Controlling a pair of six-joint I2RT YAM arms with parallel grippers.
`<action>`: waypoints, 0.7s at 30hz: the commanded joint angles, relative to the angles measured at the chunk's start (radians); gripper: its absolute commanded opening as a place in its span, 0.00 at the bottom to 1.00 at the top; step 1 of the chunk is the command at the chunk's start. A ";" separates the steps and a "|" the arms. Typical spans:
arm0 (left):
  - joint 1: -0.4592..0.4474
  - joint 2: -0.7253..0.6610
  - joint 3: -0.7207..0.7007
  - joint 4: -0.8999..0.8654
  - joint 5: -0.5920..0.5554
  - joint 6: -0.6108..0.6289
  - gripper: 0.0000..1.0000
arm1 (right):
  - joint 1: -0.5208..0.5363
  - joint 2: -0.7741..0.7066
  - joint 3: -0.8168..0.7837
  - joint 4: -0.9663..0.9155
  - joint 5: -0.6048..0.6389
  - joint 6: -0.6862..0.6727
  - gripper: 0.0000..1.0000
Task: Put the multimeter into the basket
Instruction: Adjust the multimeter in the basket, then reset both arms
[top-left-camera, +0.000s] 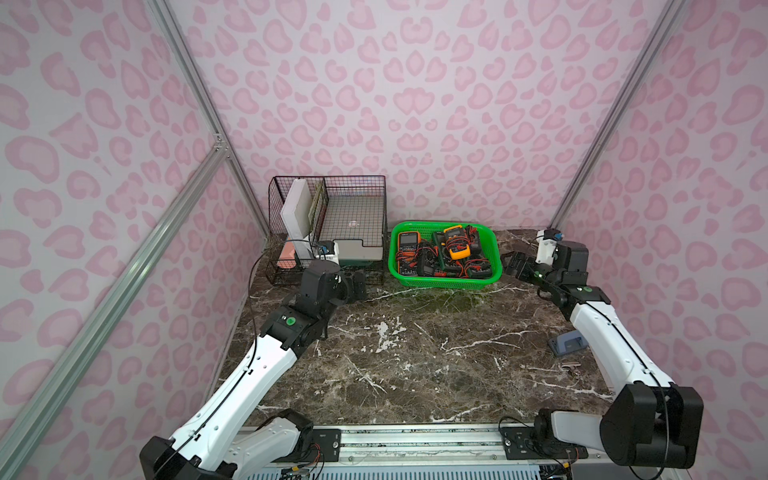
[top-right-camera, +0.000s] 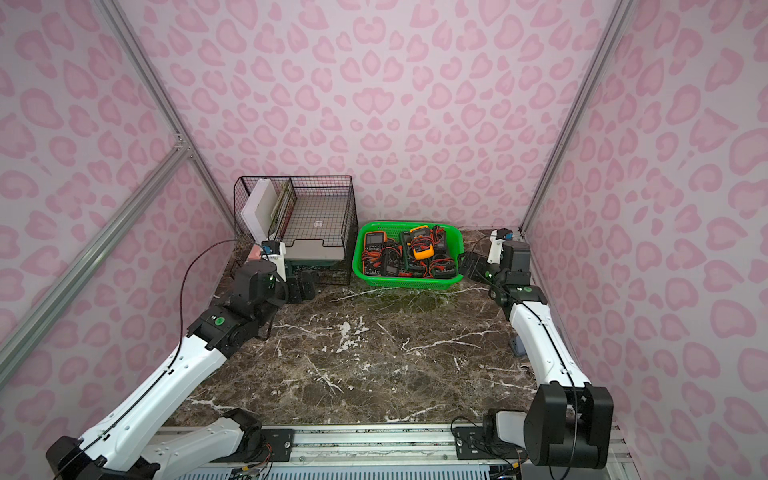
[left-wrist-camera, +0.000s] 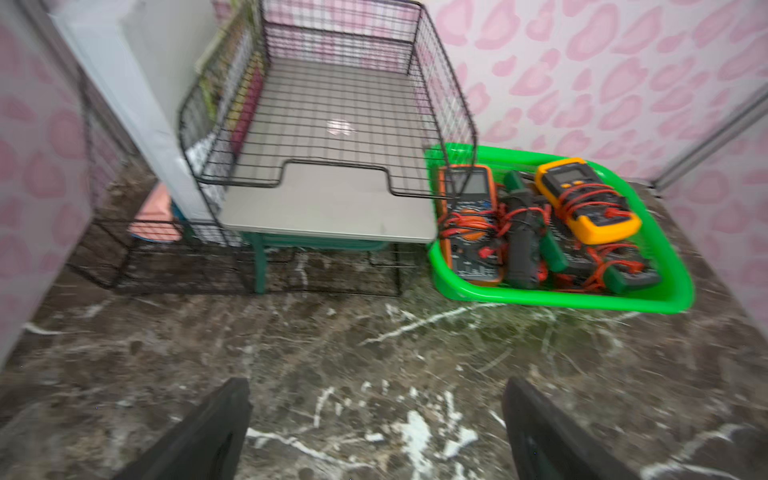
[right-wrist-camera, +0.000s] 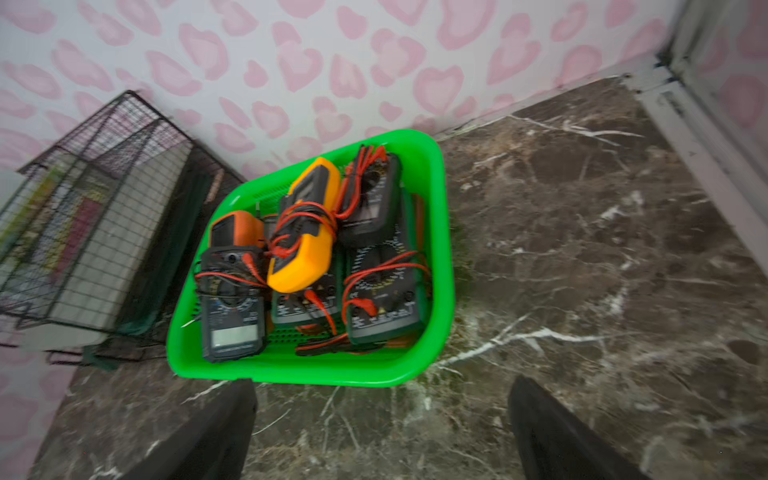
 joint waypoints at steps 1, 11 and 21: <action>0.001 -0.018 -0.051 0.112 -0.283 0.133 0.99 | -0.018 -0.031 -0.102 0.162 0.145 -0.044 0.99; 0.085 -0.098 -0.351 0.390 -0.385 0.274 0.99 | -0.028 -0.108 -0.466 0.618 0.425 -0.112 0.99; 0.240 0.022 -0.554 0.695 -0.190 0.229 0.98 | -0.037 -0.105 -0.644 0.833 0.485 -0.224 0.99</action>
